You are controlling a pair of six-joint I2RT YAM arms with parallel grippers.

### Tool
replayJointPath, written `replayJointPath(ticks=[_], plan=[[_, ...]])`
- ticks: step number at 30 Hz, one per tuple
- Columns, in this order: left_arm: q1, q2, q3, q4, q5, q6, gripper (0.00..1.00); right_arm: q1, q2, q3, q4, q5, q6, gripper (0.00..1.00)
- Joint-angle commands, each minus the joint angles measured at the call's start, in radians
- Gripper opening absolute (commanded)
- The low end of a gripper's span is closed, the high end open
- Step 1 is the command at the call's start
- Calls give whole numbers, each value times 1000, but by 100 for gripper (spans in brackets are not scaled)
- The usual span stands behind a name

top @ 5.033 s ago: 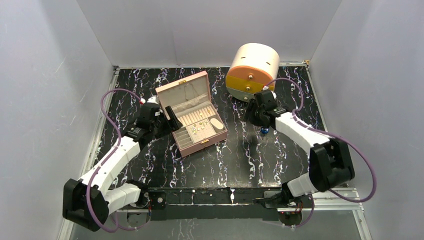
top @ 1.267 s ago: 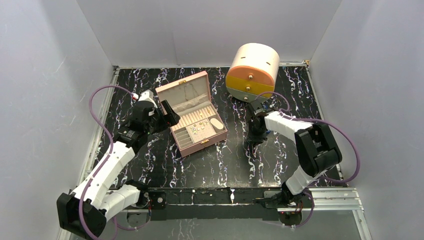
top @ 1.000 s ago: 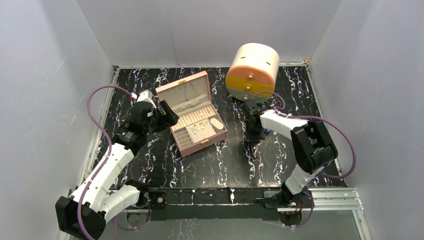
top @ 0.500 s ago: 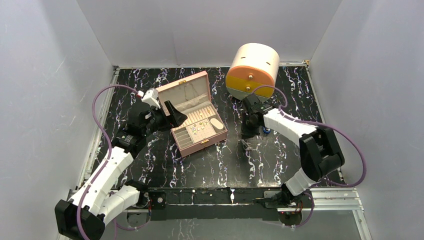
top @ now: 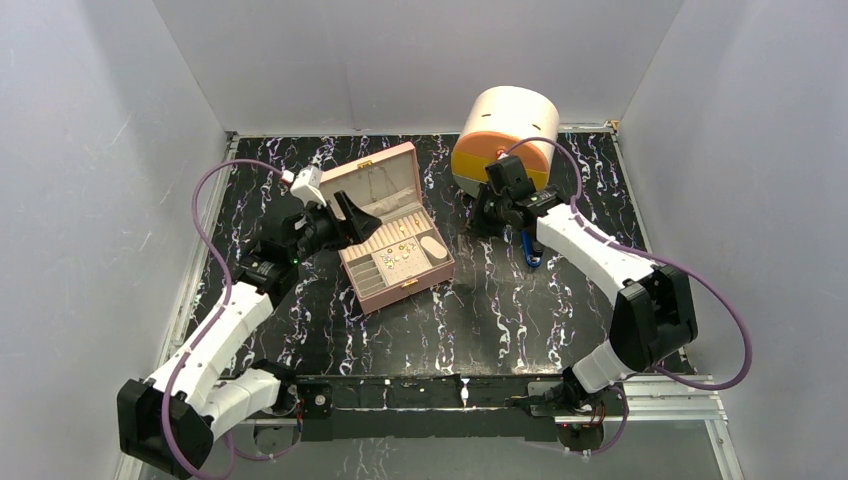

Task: Organize the mixed jewelry
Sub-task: Pick up the jewelry from the center of the board.

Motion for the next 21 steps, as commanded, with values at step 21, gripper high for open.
replayJointPath(ticks=[21], plan=[[-69, 227, 139, 502, 179, 360, 40, 3, 90, 350, 176, -233, 479, 0]])
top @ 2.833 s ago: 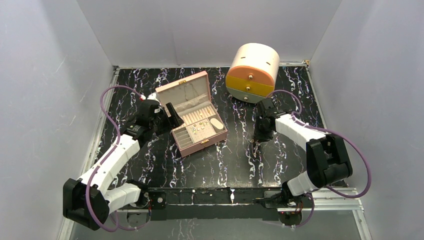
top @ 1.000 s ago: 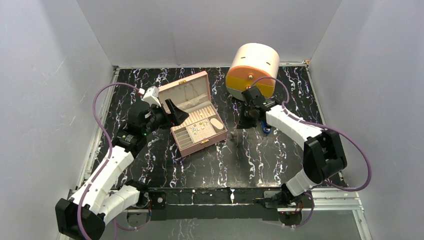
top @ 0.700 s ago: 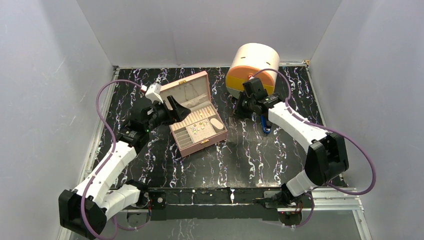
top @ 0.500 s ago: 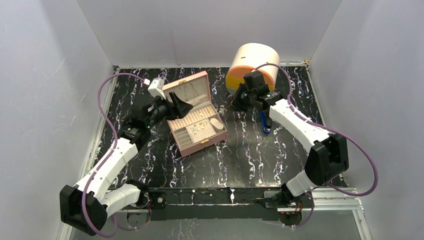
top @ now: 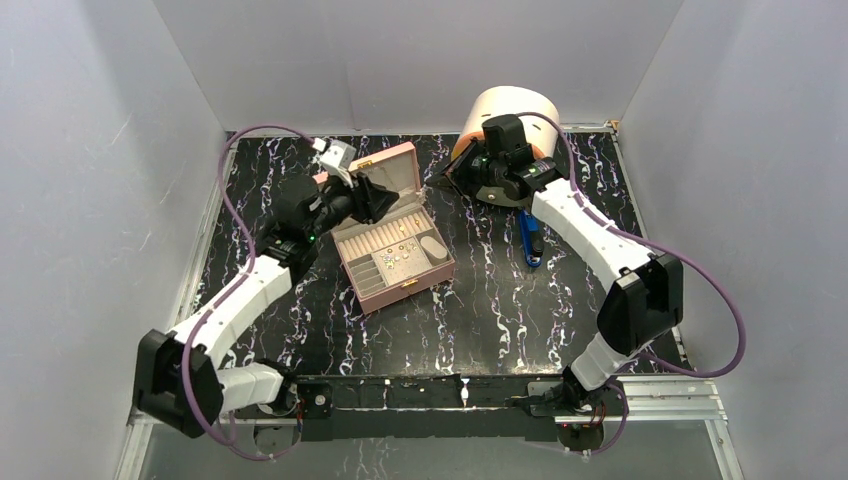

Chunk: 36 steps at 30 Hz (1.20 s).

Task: Organize the mixed jewelry
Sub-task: Pick up the jewelry from the center of the board.

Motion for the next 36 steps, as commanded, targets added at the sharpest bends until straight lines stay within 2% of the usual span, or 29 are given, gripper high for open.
replayJointPath(ticks=[1, 7, 14, 25, 36], plan=[[-21, 55, 66, 145, 76, 50, 39, 3, -4, 46, 89, -58, 98, 0], [-38, 148, 125, 210, 98, 45, 29, 3, 0, 44, 124, -89, 171, 0], [-48, 210, 160, 267, 200, 31, 27, 3, 4, 45, 149, -112, 215, 0], [-53, 253, 187, 263, 214, 37, 9, -9, -9, 46, 160, -122, 225, 0], [-62, 266, 184, 262, 225, 33, 14, -20, -16, 22, 164, -124, 226, 0]])
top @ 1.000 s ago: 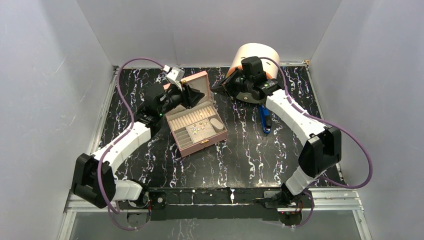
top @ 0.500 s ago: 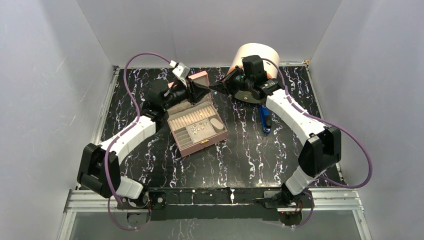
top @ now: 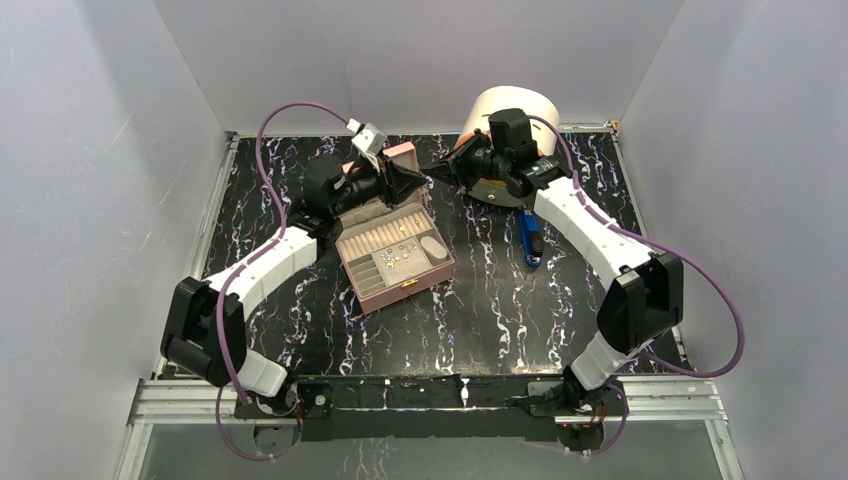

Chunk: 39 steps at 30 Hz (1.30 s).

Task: Organize the mixed jewelry
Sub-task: Pick up the jewelry from the center of the board.

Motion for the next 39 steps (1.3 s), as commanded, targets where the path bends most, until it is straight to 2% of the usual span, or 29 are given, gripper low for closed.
replayJointPath(ticks=[1, 8, 13, 16, 17, 20, 25, 30, 33, 36, 39], plan=[[-11, -23, 18, 30, 14, 5, 13, 0, -26, 20, 57, -16, 13, 0], [-22, -21, 17, 27, -8, -6, 9, -2, -24, 25, 38, -4, 6, 0], [-32, -31, 7, 16, -47, 2, 24, -2, -25, 27, 26, 10, -3, 0], [-33, -53, -9, 8, -87, 15, 27, -3, -25, 29, 21, 16, -6, 0], [-32, -59, -13, 3, -97, 20, 26, -3, -27, 29, 20, 16, -7, 0], [-33, -74, -15, -19, -135, 35, 15, -3, -30, 28, 19, 23, -10, 0], [-33, -95, -21, -35, -144, 48, 12, -4, -32, 27, 17, 32, -13, 0], [-33, -98, -21, -27, -100, 44, 28, -4, -33, 27, 16, 42, -16, 0], [-34, -86, -15, -26, -87, 39, 34, -6, -35, 29, 18, 44, -18, 0], [-41, -74, -10, -27, -100, 46, 33, -5, -36, 29, 18, 47, -18, 0], [-47, -62, -4, -27, -117, 53, 25, -5, -38, 29, 20, 46, -18, 0]])
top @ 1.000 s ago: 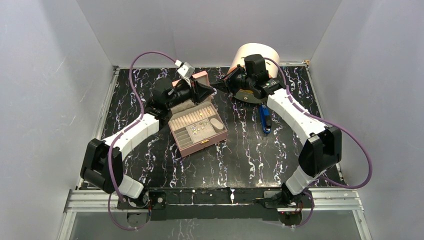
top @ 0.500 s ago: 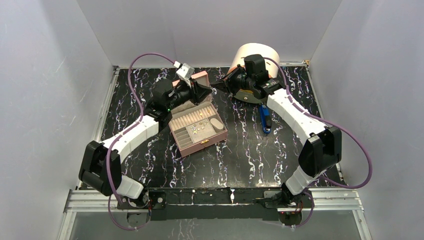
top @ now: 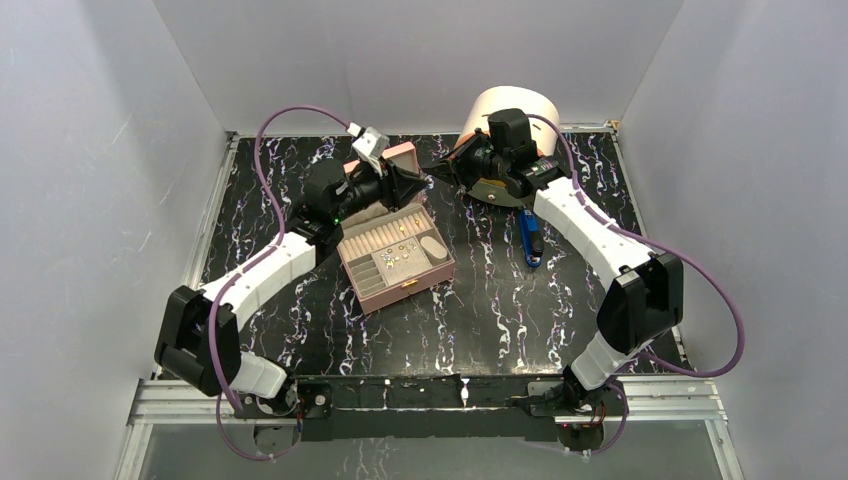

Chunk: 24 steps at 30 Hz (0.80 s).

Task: Organize the mixed jewelry
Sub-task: Pick up the jewelry from the center of the board.

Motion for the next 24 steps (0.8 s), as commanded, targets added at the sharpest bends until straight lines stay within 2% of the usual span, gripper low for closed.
replayJointPath(ticks=[1, 5, 11, 19, 24], plan=[[-14, -11, 17, 25, -8, 24, 22, -4, -37, 29, 13, 8, -9, 0], [-22, 8, 28, 25, 4, 27, 19, -4, -33, 29, 12, 2, -9, 0], [-35, 17, 32, 20, -53, 49, 21, -5, -31, 27, 10, -3, -10, 0], [-35, 11, 25, 14, -82, 88, 0, -4, -36, 38, -1, 12, -31, 0], [-35, -2, 18, 18, -99, 97, 0, -6, -34, 35, -5, 10, -33, 0]])
